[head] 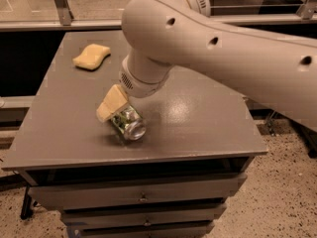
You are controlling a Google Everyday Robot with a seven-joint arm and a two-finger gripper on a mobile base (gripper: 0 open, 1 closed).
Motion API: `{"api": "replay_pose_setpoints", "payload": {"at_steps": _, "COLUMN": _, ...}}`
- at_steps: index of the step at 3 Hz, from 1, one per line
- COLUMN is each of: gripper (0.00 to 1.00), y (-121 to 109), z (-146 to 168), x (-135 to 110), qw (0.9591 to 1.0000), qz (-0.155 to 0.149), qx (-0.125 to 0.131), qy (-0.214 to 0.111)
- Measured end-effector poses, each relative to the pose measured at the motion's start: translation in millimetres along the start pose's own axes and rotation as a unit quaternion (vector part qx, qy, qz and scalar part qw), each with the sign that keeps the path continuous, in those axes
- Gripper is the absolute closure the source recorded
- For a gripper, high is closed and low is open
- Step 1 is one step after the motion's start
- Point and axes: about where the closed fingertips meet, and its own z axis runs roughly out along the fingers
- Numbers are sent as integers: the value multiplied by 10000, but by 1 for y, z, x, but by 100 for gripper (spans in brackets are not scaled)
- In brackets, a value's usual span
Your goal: Place green can upright
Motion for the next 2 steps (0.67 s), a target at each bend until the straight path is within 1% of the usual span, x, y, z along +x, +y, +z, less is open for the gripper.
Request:
{"api": "replay_pose_setpoints", "payload": {"at_steps": 1, "gripper": 0, "y": 10, "z": 18, "x": -3, "qw": 9998, "qz": 125, "qx": 24, "qy": 163}}
{"api": "replay_pose_setpoints", "payload": {"at_steps": 2, "gripper": 0, "y": 19, "z": 33, "x": -5, "qw": 9992, "qz": 145, "qx": 129, "qy": 355}}
